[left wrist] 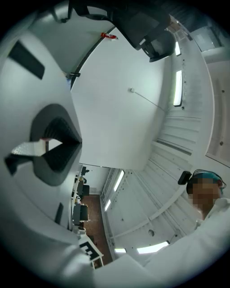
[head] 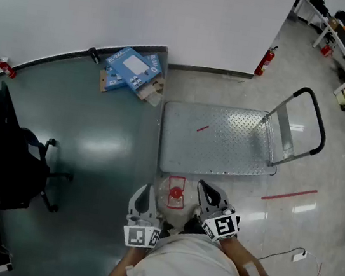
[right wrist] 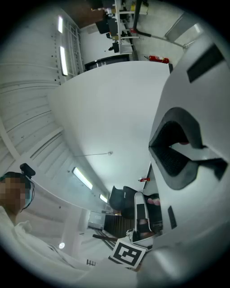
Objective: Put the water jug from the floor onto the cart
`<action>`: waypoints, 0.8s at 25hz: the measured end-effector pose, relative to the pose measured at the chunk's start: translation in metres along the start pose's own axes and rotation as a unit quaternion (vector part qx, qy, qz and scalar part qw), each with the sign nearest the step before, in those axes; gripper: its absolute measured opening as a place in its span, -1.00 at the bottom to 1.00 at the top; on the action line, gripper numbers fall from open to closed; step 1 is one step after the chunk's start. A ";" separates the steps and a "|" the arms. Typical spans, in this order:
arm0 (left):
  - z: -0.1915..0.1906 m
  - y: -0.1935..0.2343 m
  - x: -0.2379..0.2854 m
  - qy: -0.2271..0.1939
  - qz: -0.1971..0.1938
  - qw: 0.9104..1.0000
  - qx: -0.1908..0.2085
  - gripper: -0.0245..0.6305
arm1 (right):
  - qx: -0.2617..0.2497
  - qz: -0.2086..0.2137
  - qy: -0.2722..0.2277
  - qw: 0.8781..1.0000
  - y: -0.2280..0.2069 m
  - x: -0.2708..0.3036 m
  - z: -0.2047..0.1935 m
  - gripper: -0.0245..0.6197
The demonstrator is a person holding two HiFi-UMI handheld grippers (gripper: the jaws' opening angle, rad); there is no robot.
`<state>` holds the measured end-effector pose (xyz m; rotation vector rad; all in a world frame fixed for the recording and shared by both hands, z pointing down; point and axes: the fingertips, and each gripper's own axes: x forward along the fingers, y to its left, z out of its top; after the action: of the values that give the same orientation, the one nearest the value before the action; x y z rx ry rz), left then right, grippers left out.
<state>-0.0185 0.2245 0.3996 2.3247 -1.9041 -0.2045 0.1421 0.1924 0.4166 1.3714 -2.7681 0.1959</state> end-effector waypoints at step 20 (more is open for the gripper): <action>-0.002 0.022 0.007 -0.005 0.015 1.000 0.014 -0.91 | -0.008 0.006 0.152 0.988 0.000 0.066 -0.092 -0.88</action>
<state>-0.0384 0.2137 0.4056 2.3144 -1.9579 -0.1892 0.1008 0.1521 0.5138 1.2056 -2.5217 0.3494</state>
